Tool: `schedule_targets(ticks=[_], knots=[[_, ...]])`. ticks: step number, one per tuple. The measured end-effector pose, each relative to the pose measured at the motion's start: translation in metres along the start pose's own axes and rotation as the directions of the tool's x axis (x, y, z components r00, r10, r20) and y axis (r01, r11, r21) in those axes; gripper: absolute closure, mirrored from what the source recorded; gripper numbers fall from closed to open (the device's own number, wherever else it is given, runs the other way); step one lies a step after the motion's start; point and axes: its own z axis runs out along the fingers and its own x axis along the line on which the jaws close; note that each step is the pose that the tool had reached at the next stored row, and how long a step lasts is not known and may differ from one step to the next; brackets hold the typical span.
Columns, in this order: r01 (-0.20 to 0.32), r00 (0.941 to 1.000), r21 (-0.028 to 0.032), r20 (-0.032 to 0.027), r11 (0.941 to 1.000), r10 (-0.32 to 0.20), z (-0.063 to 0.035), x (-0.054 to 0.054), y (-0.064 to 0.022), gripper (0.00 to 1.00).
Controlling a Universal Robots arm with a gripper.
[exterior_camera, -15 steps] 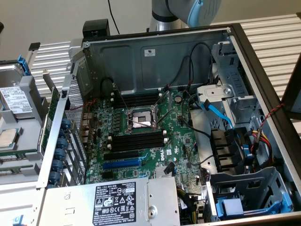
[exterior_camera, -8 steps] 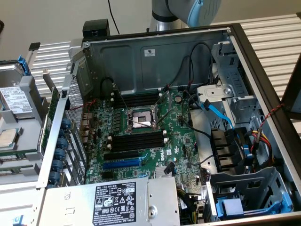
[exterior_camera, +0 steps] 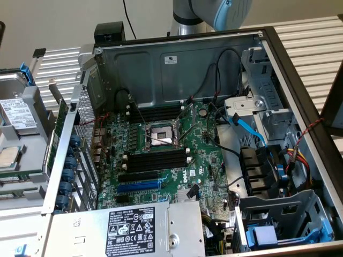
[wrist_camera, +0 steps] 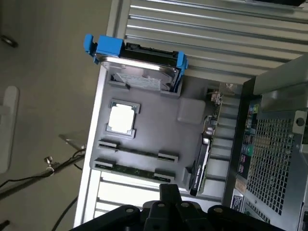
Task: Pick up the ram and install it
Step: 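Pick up the ram and move it above insertion slot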
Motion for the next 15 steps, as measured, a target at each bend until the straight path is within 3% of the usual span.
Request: schedule_targets(ticks=[4,8,12,15], knots=[[0.068,0.9977,0.0015,-0.0021,0.9977,-0.068,0.0002,0.0003,0.0001,0.89],[0.133,0.9911,0.0028,-0.0040,0.9911,-0.133,0.0005,0.0007,0.0001,0.89],[0.204,0.9789,0.0040,-0.0061,0.9789,-0.204,0.0011,0.0008,0.0001,0.89],[0.257,0.9663,0.0049,-0.0077,0.9663,-0.257,0.0015,0.0008,0.0001,0.89]])
